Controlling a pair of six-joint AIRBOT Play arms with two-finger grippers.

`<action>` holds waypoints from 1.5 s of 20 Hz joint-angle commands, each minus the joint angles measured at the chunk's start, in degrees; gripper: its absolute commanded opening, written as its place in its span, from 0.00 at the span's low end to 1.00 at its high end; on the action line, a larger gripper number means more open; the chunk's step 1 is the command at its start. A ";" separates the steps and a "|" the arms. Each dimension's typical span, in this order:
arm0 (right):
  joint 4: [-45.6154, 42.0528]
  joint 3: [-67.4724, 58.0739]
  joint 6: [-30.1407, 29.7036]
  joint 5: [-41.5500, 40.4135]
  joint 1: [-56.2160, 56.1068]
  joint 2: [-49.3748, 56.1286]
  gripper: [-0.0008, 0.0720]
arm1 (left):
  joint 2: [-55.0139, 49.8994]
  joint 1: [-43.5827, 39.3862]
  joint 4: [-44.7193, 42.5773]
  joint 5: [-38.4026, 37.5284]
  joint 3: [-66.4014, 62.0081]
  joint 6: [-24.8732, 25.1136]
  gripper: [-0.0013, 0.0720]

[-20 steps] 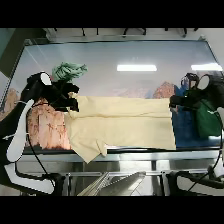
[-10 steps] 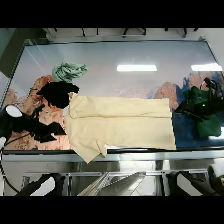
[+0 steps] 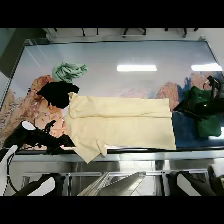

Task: Fold the shirts.

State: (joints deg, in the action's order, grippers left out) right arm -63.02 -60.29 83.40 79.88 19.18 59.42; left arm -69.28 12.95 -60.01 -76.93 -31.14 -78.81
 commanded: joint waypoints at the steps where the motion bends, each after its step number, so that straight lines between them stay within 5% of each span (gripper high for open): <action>1: 0.28 0.04 -0.11 -0.15 0.02 -0.13 0.97 | -3.93 -5.44 6.49 5.55 0.57 0.39 0.92; 7: 0.24 0.04 -0.31 -0.57 0.04 -0.13 0.97 | -7.82 -13.33 11.96 8.04 0.63 0.79 0.92; 8: 0.09 0.04 -0.31 -0.57 0.11 -0.11 0.97 | -6.78 -14.27 13.31 8.92 0.63 0.81 0.67; 9: 0.04 0.04 -0.31 -0.55 0.33 -0.11 0.97 | -5.42 -15.26 13.66 9.81 0.63 0.81 0.28; 10: -0.42 0.04 -0.31 -0.50 0.63 -0.09 0.97 | -3.52 -16.37 13.53 10.51 0.63 0.83 0.04; 13: -6.29 3.89 -2.05 0.44 2.16 -0.09 0.96 | 2.69 -17.29 11.89 5.64 0.63 -0.35 0.04; 16: -3.37 15.37 -4.66 -1.31 6.01 -0.24 0.96 | 10.25 -14.08 4.22 -1.95 0.61 -2.93 0.04; 23: -2.23 21.16 -7.32 -3.61 12.90 2.71 0.96 | 25.62 -1.46 4.48 -12.00 0.59 -5.29 0.04; 30: 2.14 24.02 -14.47 -1.16 15.74 9.16 0.95 | 22.73 -2.47 4.11 -14.10 0.61 -5.16 0.04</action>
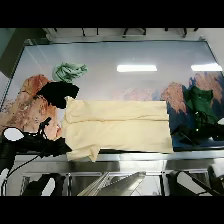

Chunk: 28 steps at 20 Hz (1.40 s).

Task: Fold the shirts.

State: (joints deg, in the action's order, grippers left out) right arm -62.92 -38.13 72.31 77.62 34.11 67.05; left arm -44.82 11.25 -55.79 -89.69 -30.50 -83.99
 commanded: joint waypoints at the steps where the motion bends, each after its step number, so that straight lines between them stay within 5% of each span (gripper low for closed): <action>1: 2.05 3.23 -4.09 1.33 0.81 1.53 0.95 | -3.21 -1.70 -0.07 -1.20 -0.09 0.15 0.04; 7: 2.64 10.08 -7.48 1.38 0.76 1.51 0.95 | -8.74 -6.47 -0.17 1.09 -4.66 1.68 0.04; 8: 3.58 10.73 -8.13 1.33 0.74 1.51 0.88 | -9.44 -6.43 -0.17 1.36 -5.70 1.70 0.04; 9: 4.15 11.04 -8.52 1.05 0.72 1.49 0.69 | -10.29 -6.43 -0.22 1.31 -6.78 1.75 0.04; 11: 4.00 10.71 -9.51 0.33 0.72 0.50 0.04 | -11.72 -6.43 -0.20 1.11 -8.48 2.82 0.04; 16: -7.02 8.61 -0.68 0.76 0.70 -14.08 0.04 | -8.35 -1.66 -3.58 0.31 -10.60 4.46 0.04; 24: -6.05 6.49 7.13 8.37 -1.01 -28.24 0.04 | 6.88 1.64 -4.20 -3.89 -6.97 -2.64 0.04; 28: -6.12 -1.49 8.76 0.57 -9.79 -27.34 0.04 | -2.47 1.64 -4.04 2.97 -15.54 -2.40 0.04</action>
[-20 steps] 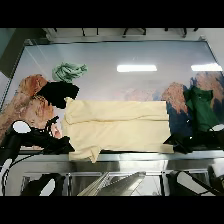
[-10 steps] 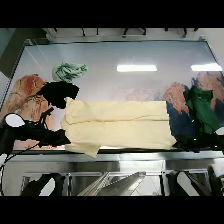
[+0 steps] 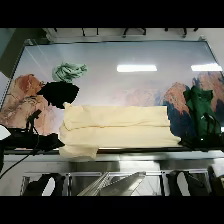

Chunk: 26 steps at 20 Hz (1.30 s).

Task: Fold the shirts.

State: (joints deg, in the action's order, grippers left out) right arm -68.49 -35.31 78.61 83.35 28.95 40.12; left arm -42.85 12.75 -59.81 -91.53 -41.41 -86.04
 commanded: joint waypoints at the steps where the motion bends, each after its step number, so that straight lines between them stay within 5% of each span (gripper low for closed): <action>1: -0.74 -6.32 3.52 -8.76 -6.27 1.20 0.04 | -8.41 0.13 0.00 7.06 -7.19 0.57 0.04; 11: 9.22 -28.06 0.11 -20.59 -11.02 37.07 0.04 | -48.41 -7.82 -3.45 11.58 -42.75 5.29 0.04; 21: 9.18 -31.36 3.26 -20.17 -12.39 50.86 0.05 | -62.47 -8.48 -6.45 5.51 -52.24 5.92 0.04; 22: 9.25 -31.45 3.26 -19.39 -12.37 50.77 0.18 | -62.29 -8.48 -6.45 4.98 -52.83 5.92 0.04; 23: 9.22 -31.85 2.75 -17.18 -12.13 50.64 0.64 | -62.16 -8.41 -6.45 3.54 -53.75 5.99 0.04; 24: 9.18 -32.65 0.94 -13.66 -11.78 50.53 0.99 | -62.14 -8.11 -6.54 1.25 -55.15 6.25 0.34; 25: 9.18 -33.62 -0.92 -9.27 -11.17 50.49 0.98 | -61.86 -7.76 -6.08 -0.74 -56.28 5.07 0.66; 26: 9.20 -34.51 -1.95 -4.48 -10.27 50.49 0.98 | -60.94 -7.72 -6.10 -1.95 -56.59 3.85 0.70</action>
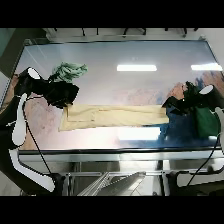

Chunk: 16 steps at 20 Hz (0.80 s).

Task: Fold the shirts.

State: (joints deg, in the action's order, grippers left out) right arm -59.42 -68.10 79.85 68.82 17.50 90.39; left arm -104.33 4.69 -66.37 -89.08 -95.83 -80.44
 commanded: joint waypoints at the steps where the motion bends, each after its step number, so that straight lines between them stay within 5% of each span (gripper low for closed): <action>1: 0.11 -2.19 -3.91 13.60 2.16 0.20 0.98 | 1.81 0.35 0.24 -6.40 -2.14 -2.58 0.70; 6: 0.17 -2.25 -8.39 11.37 5.99 0.72 0.98 | 10.69 0.35 0.13 -5.90 0.17 -6.58 0.70; 7: 0.57 -2.25 -9.70 10.36 6.08 1.60 0.98 | 12.96 -0.07 0.52 -4.20 1.36 -7.23 0.64; 8: 1.46 -2.27 -11.23 10.58 6.12 2.93 0.98 | 14.97 -0.63 0.50 -3.19 2.38 -7.06 0.19; 9: 2.34 -2.27 -12.66 10.75 6.10 4.66 0.98 | 17.18 -1.46 0.48 -2.23 3.52 -6.25 0.04; 16: 11.41 -2.23 -18.82 10.27 5.55 11.47 0.98 | 23.61 -5.88 0.37 0.31 9.31 -6.03 0.04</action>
State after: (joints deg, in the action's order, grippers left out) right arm -50.89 -70.37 64.01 80.03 23.33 99.66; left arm -82.65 0.21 -66.00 -89.84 -88.49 -86.39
